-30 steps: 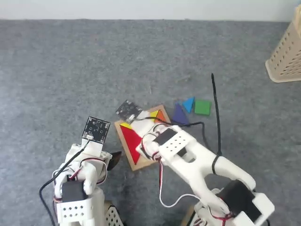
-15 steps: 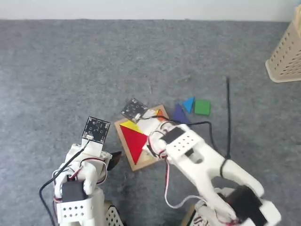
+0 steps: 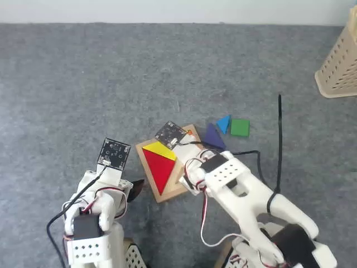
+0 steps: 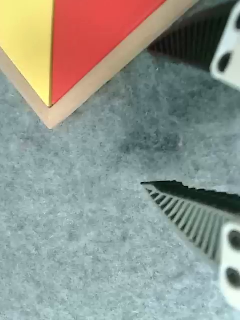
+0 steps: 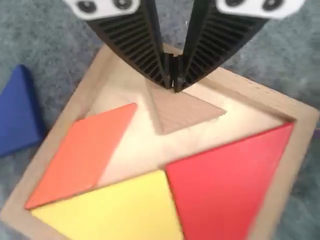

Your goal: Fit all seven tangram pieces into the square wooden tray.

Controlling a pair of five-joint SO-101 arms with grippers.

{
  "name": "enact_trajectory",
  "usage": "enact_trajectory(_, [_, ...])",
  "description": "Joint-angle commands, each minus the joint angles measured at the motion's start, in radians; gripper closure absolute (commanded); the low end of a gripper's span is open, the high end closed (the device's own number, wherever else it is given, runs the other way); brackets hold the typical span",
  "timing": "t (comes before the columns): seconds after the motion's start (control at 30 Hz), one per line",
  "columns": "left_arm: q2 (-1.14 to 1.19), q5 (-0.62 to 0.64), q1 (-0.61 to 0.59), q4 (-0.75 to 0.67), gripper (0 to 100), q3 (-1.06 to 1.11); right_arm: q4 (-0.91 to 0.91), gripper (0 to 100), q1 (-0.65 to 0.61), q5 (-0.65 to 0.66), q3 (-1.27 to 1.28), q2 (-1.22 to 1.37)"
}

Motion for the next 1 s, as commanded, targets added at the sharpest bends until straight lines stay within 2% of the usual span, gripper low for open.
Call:
enact_trajectory(0.0, [-0.014,-0.005,0.005,0.000,65,-0.005,-0.015,98.7,0.030,0.014,-0.040,0.025])
enact_trajectory(0.13, [-0.014,-0.005,0.005,0.000,65,-0.005,-0.013,98.7,0.024,0.025,-0.103,0.088])
enact_trajectory(0.3, [-0.014,-0.005,0.005,0.000,65,-0.005,-0.012,98.7,0.005,0.106,-0.170,0.174])
enact_trajectory(0.43, [-0.014,-0.005,0.005,0.000,65,-0.005,-0.012,98.6,-0.048,0.106,-0.249,0.231])
enact_trajectory(0.63, [-0.014,-0.005,0.005,0.000,65,-0.005,0.028,99.0,-0.048,0.095,-0.279,0.186])
enact_trajectory(0.83, [-0.014,-0.005,0.005,0.000,65,-0.005,0.031,99.0,-0.053,-0.069,-0.245,-0.013])
enact_trajectory(0.97, [-0.014,-0.005,0.005,0.000,65,-0.005,-0.051,99.0,-0.073,-0.152,-0.190,-0.022])
